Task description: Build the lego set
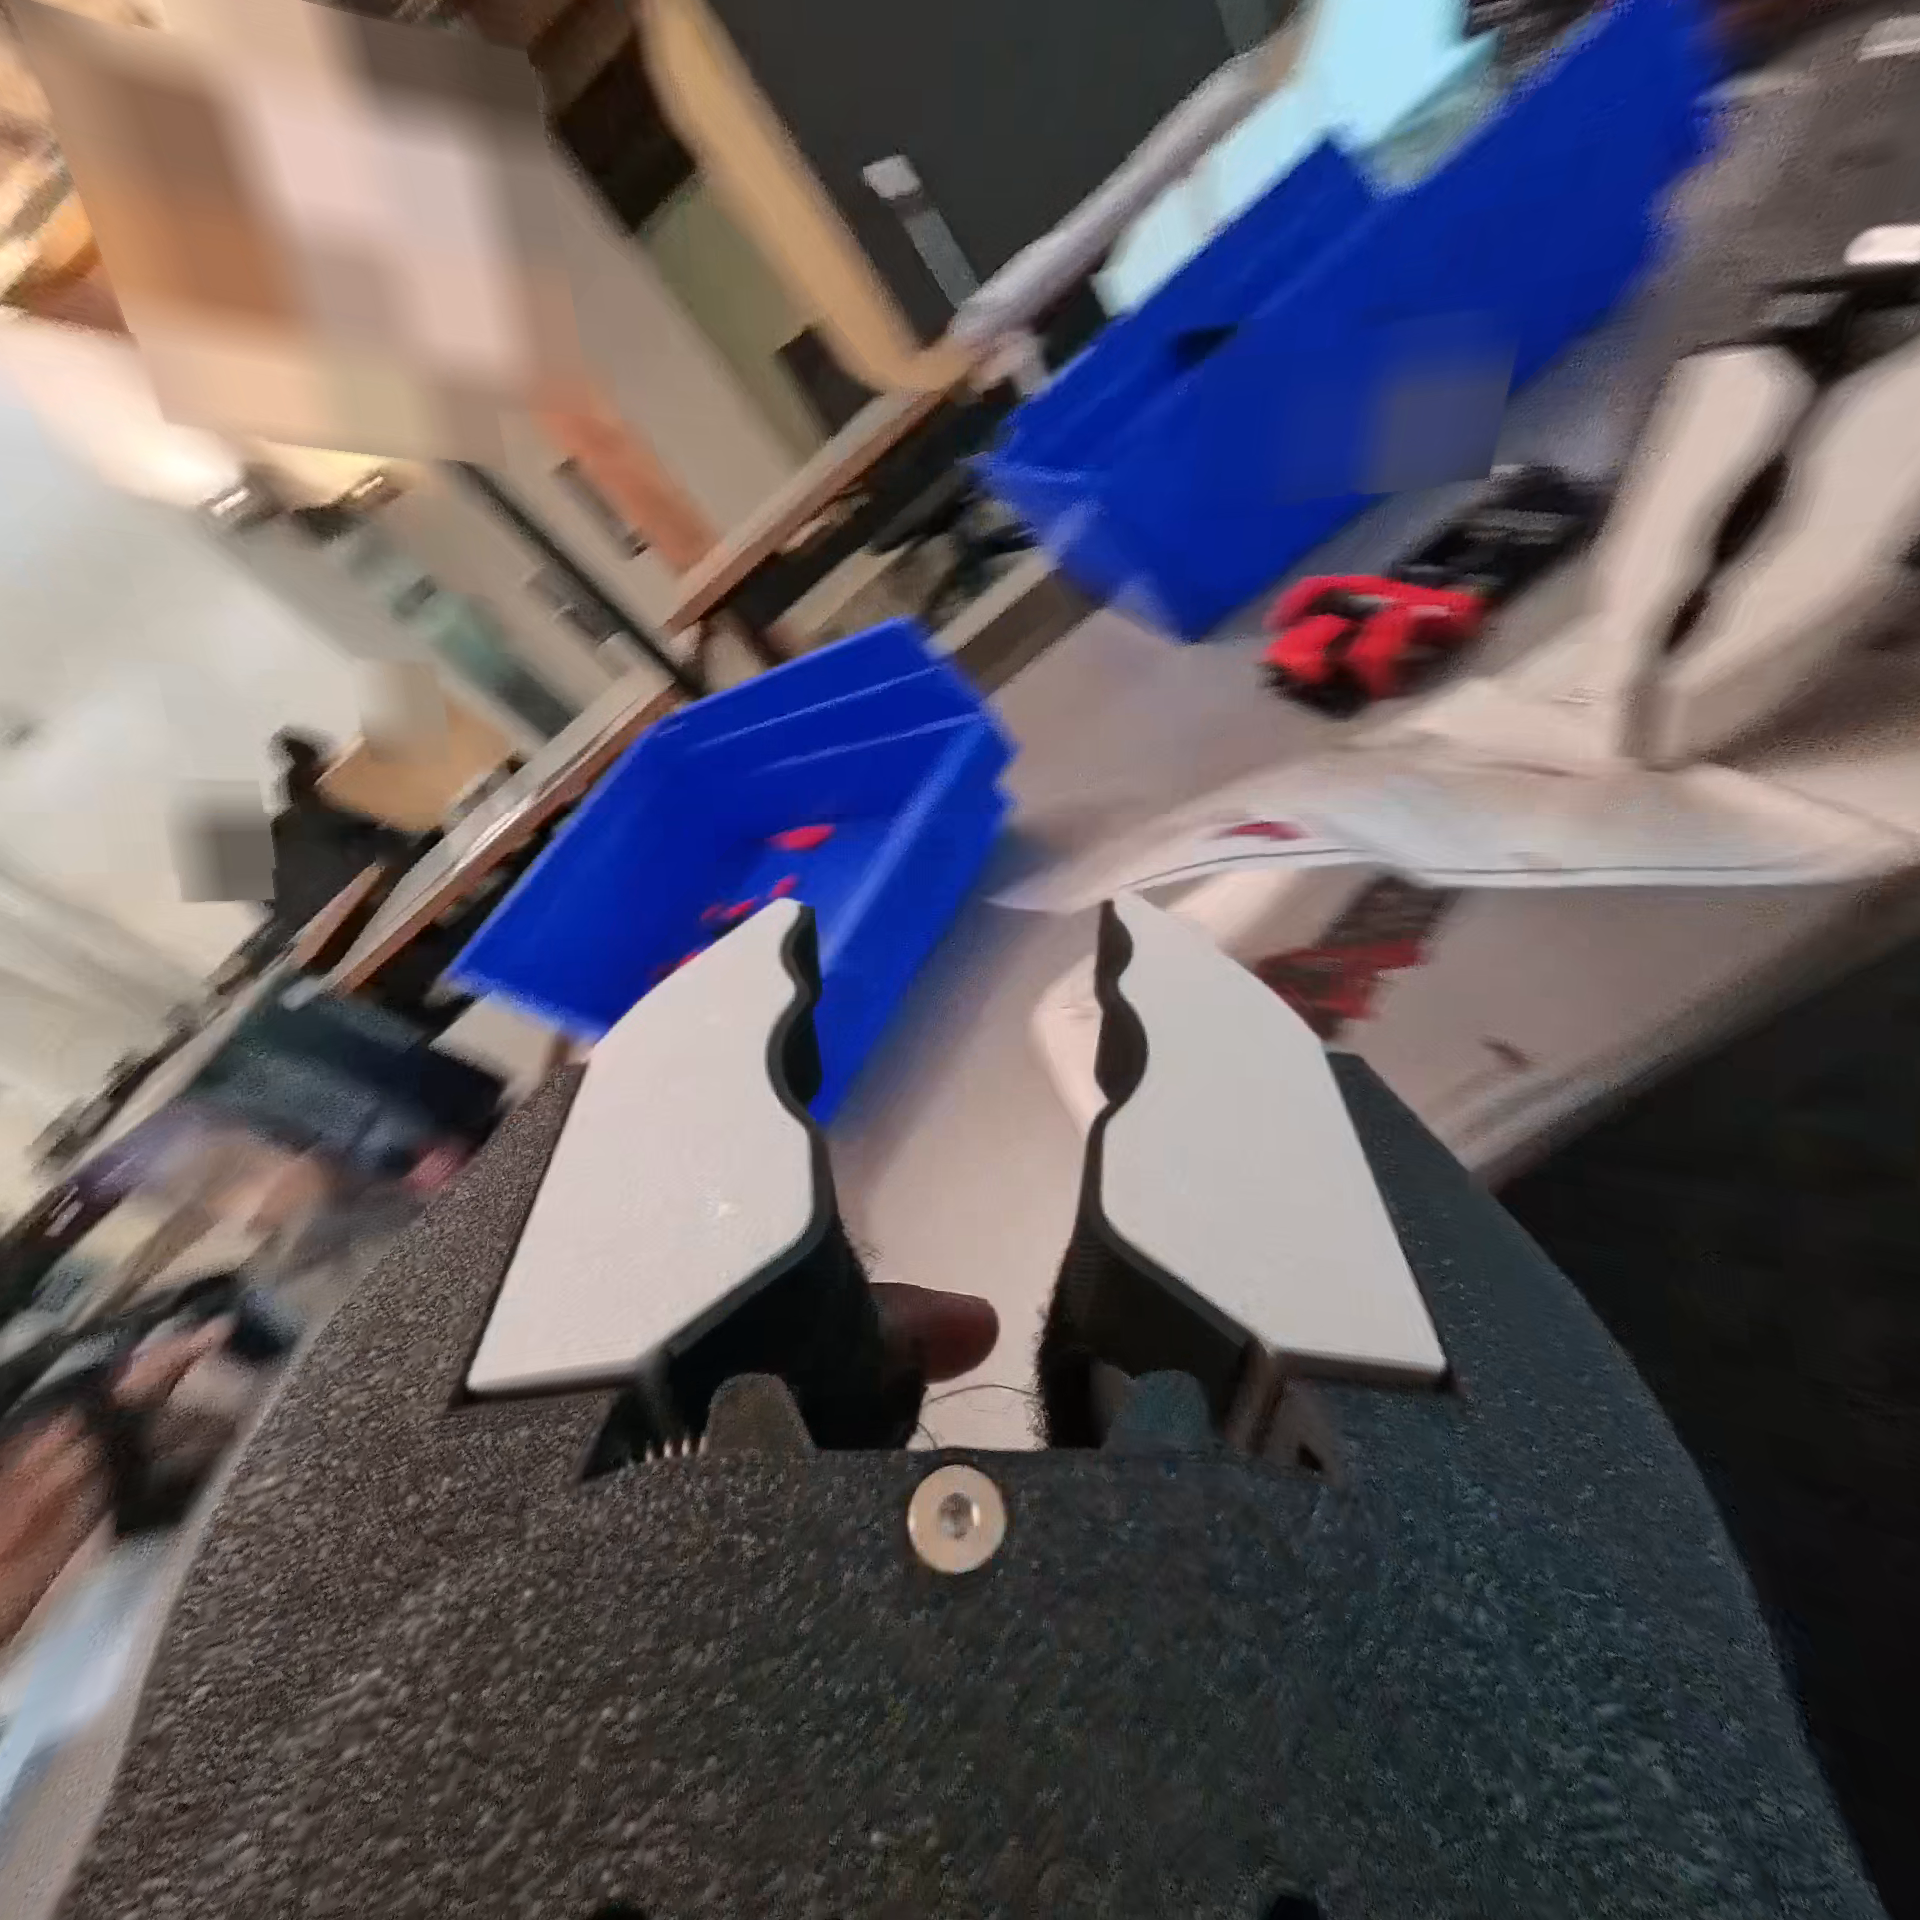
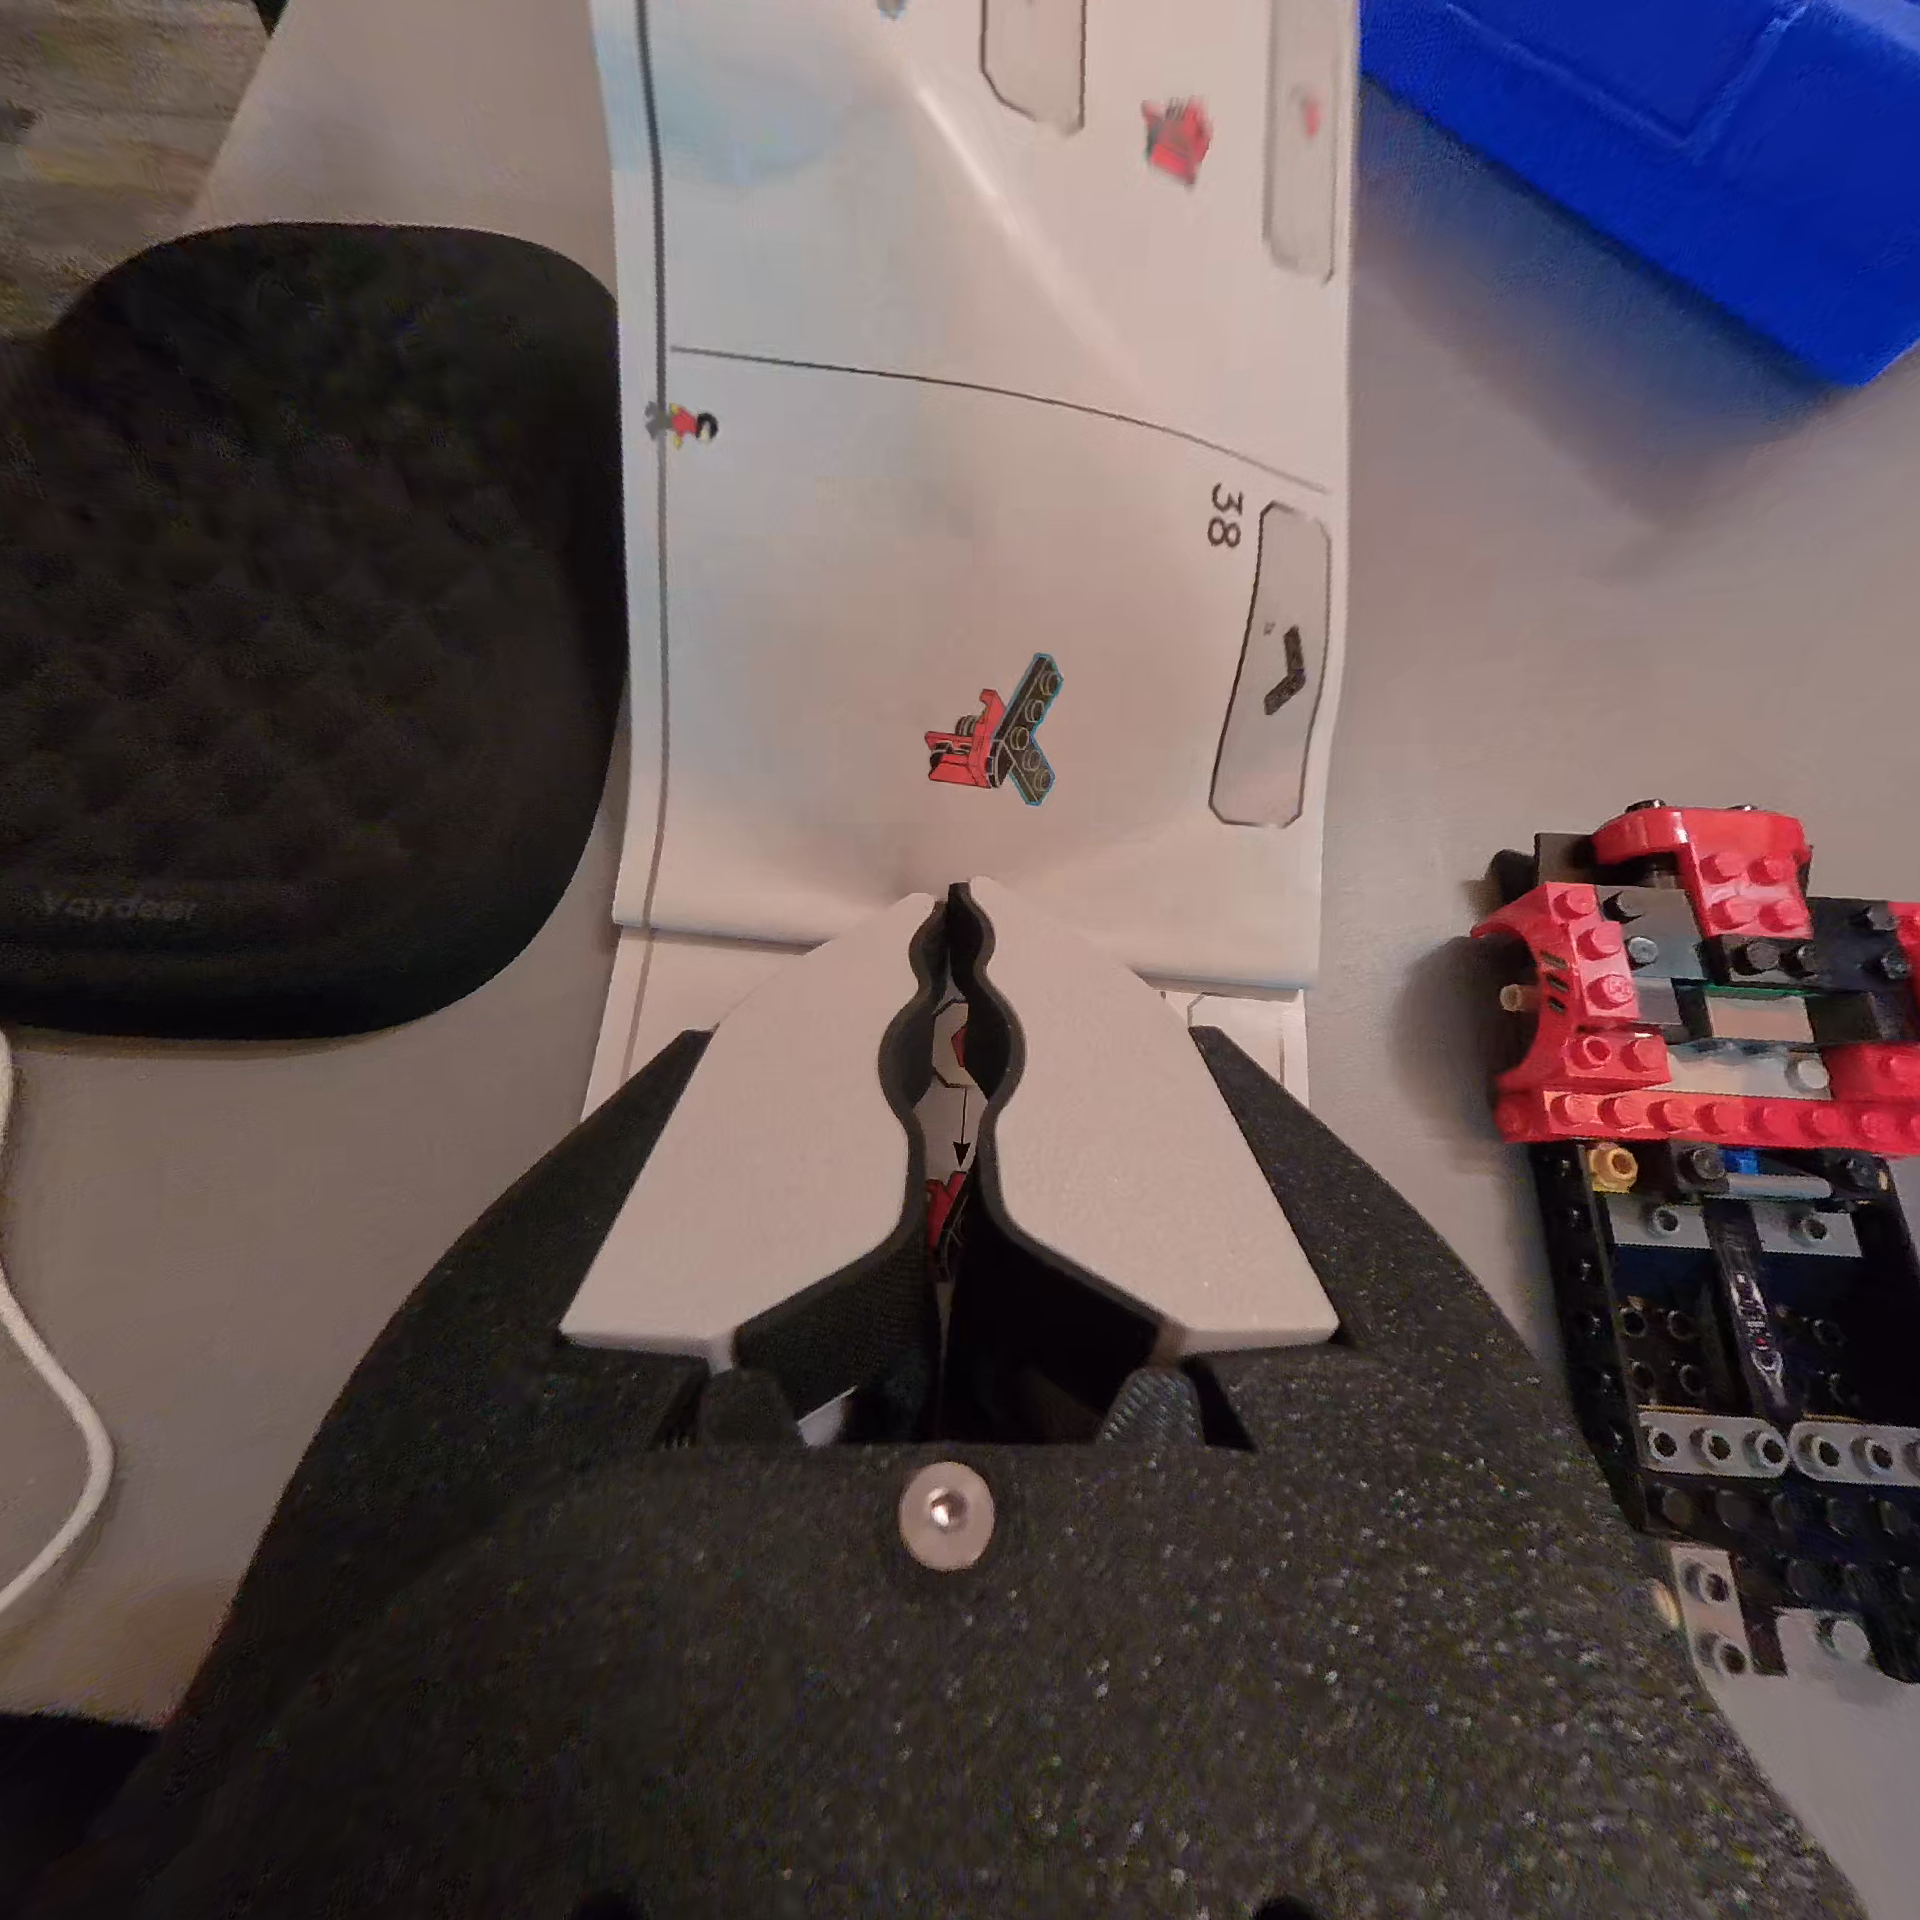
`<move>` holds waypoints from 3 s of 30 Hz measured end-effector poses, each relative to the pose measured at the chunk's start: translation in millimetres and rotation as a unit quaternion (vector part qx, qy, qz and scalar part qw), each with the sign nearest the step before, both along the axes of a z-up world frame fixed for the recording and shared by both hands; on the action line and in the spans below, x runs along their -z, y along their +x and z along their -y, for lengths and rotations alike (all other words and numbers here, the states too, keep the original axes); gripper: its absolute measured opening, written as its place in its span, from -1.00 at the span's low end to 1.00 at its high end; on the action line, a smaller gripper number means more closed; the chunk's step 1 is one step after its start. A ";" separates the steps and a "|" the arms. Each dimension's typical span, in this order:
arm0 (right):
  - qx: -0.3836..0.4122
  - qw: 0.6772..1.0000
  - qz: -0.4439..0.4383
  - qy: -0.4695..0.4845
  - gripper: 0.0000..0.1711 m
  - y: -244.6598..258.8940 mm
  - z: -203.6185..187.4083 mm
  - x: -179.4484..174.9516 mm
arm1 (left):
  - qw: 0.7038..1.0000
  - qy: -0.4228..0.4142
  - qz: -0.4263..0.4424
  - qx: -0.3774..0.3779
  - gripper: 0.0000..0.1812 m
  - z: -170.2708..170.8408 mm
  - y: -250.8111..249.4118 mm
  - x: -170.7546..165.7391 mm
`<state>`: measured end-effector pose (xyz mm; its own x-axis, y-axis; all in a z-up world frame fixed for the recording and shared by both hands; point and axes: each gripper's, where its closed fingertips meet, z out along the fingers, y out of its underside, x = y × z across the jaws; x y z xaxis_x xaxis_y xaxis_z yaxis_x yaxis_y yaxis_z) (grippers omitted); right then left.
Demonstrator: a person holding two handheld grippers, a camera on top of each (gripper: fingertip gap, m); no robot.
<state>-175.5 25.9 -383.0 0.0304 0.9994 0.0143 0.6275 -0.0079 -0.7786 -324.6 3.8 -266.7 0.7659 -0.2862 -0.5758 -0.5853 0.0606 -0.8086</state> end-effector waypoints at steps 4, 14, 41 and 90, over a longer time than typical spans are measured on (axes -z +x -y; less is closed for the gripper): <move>-0.001 1.000 0.001 -0.023 -1.00 -0.1 0.0 0.6 | 0.990 0.051 0.037 -0.125 -0.68 -5.2 -38.5 -49.3; -0.002 1.000 0.001 -0.026 -1.00 -0.3 0.0 1.0 | 0.920 -0.191 -0.255 0.227 -0.99 -15.6 147.2 92.2; 0.234 0.882 -0.046 -0.407 -1.00 1.8 -20.2 0.0 | 0.906 -0.258 -0.278 0.187 -1.00 -5.8 142.7 120.9; 0.149 0.928 -0.052 -0.337 -1.00 11.7 45.0 -29.9 | 0.888 -0.313 0.090 0.325 -1.00 -86.6 153.6 51.8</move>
